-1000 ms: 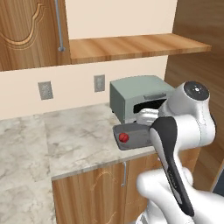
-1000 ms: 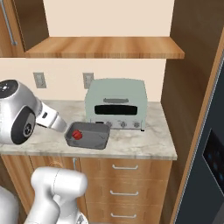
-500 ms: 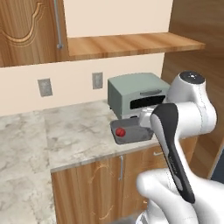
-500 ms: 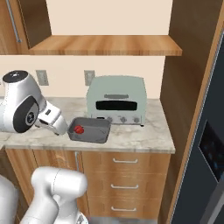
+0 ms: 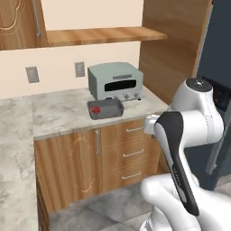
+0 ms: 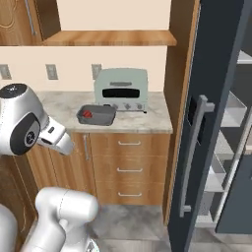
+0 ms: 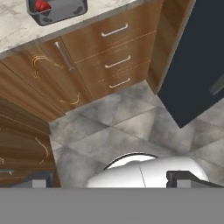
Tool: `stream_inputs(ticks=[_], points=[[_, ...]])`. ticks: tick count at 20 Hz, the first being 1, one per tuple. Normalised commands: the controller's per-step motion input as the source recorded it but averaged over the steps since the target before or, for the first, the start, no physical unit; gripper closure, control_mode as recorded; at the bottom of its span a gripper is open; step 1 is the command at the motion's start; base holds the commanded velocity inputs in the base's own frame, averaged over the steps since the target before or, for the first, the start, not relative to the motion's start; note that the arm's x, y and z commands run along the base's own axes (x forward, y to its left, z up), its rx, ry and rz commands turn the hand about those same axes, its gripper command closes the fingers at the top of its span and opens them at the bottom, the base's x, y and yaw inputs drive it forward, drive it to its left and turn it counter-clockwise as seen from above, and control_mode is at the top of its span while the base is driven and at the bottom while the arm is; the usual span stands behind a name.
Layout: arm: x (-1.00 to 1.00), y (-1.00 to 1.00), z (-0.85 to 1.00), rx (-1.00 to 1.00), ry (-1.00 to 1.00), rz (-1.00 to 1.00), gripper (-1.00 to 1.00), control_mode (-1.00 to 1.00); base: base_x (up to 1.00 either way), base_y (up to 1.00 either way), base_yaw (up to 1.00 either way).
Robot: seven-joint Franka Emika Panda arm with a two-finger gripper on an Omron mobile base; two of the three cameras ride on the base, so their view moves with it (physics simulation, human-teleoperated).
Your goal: Take the bell pepper and garlic out of the freezer and place them in the tupperware container on the counter. Then put the tupperware containing the vegetables back in the freezer.
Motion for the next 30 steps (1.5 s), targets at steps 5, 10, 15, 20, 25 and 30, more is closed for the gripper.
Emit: stream_inputs(ticks=[5,10,15,20,25,30], points=[[0.0,0.0,0.0,0.0,0.0,0.0,-1.0,1.0,-0.95,-1.0,0.0],[0.0,0.0,0.0,0.0,0.0,0.0,-1.0,1.0,-0.2,-1.0,0.14],[0.0,0.0,0.0,0.0,0.0,0.0,-1.0,1.0,0.01,-1.0,0.34],[0.0,0.0,0.0,0.0,0.0,0.0,-1.0,1.0,0.01,-1.0,0.34],[0.0,0.0,0.0,0.0,0.0,0.0,-1.0,1.0,0.23,-1.0,0.29],[0.0,0.0,0.0,0.0,0.0,0.0,-1.0,1.0,0.7,-0.78,0.09]])
